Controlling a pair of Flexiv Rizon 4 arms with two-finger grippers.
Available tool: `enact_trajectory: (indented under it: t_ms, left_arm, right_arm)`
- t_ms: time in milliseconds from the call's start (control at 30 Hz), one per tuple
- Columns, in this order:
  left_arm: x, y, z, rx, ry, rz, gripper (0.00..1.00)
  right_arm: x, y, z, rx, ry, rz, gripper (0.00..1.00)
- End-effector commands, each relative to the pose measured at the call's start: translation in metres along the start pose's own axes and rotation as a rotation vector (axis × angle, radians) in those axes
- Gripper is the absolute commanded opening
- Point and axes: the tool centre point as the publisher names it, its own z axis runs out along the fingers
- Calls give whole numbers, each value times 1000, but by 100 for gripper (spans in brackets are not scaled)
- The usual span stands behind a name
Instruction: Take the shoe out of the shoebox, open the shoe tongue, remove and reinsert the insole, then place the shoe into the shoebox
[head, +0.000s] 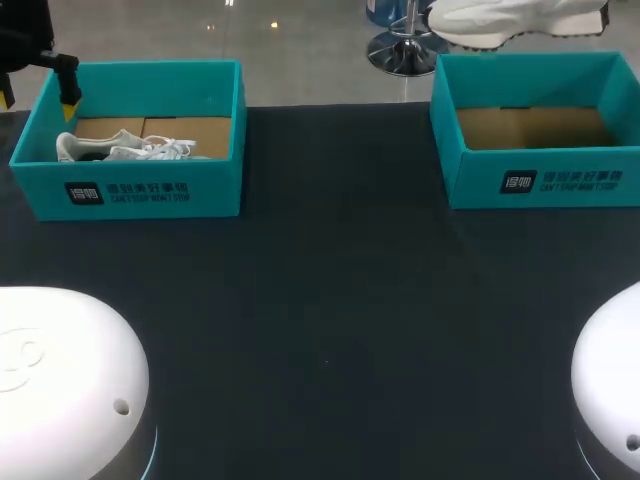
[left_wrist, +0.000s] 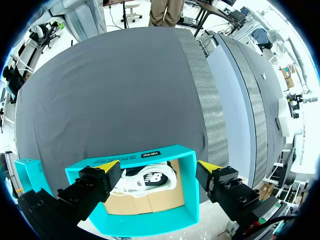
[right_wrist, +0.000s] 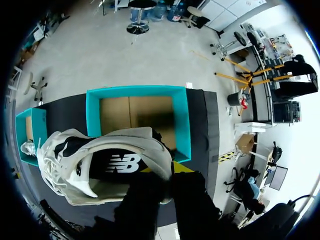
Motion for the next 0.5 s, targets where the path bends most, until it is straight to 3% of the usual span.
enact_trajectory:
  t_ms: [33,300,500]
  left_arm:
    - [0,-1,0,-2,2,0,100]
    - [0,-1,0,-2,2,0,100]
    - [0,-1,0,-2,2,0,100]
  right_arm:
    - [23,-138,0,-240,-9,-8,0]
    - [59,-196,-23,-272,33,-50,0]
    - [73,-208,-31,-300,66,-73,0]
